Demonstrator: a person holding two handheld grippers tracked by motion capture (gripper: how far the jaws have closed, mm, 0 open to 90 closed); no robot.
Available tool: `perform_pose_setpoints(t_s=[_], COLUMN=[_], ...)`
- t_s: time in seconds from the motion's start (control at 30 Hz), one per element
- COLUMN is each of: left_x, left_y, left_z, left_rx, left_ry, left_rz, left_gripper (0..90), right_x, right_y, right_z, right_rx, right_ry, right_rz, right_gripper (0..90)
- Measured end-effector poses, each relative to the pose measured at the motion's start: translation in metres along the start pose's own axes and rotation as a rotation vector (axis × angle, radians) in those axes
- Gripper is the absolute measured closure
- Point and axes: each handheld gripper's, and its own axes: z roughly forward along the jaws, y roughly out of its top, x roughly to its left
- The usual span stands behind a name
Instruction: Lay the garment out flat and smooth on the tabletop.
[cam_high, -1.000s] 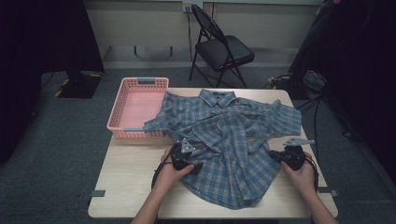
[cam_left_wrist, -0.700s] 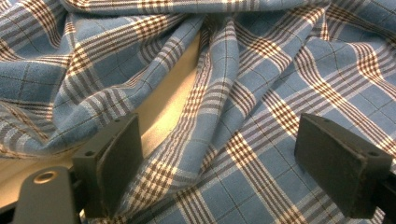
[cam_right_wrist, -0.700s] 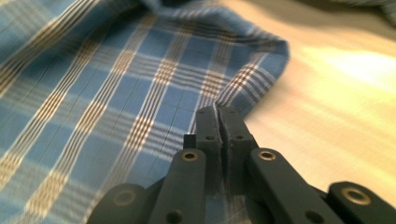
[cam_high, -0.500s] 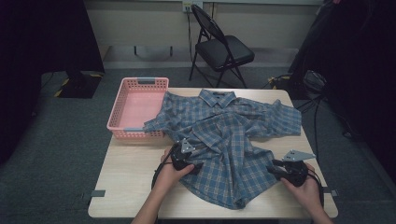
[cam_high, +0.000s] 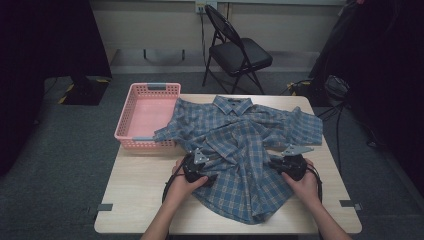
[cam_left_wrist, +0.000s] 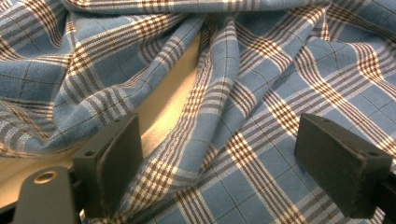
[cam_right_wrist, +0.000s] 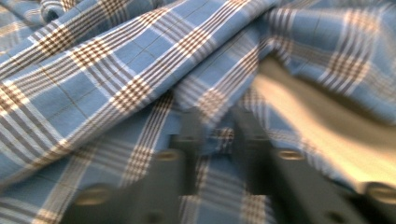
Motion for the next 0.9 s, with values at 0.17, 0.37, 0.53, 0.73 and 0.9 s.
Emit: perform_pose_setpoints(t_s=[0.17, 0.37, 0.53, 0.73, 0.9], left_x=[0.000, 0.000, 0.000, 0.000, 0.000], left_y=[0.000, 0.000, 0.000, 0.000, 0.000], left_z=[0.000, 0.000, 0.000, 0.000, 0.000], left_rx=[0.000, 0.000, 0.000, 0.001, 0.000], left_ry=[0.000, 0.002, 0.003, 0.003, 0.003], left_rz=[-0.001, -0.003, -0.003, -0.004, -0.004], left_gripper=[14.7, 14.7, 14.7, 14.7, 14.7], right_x=[-0.012, -0.013, -0.005, 0.009, 0.002], right_y=[-0.003, -0.016, -0.030, -0.044, -0.032], right_z=[-0.001, -0.011, -0.031, -0.049, -0.057], right_rx=[0.002, 0.018, 0.043, 0.063, 0.001], right_ry=[0.019, 0.038, 0.062, 0.127, 0.114], right_rz=[0.025, 0.032, 0.029, 0.043, 0.067], right_gripper=[89.2, 89.7, 89.7, 89.6, 89.6])
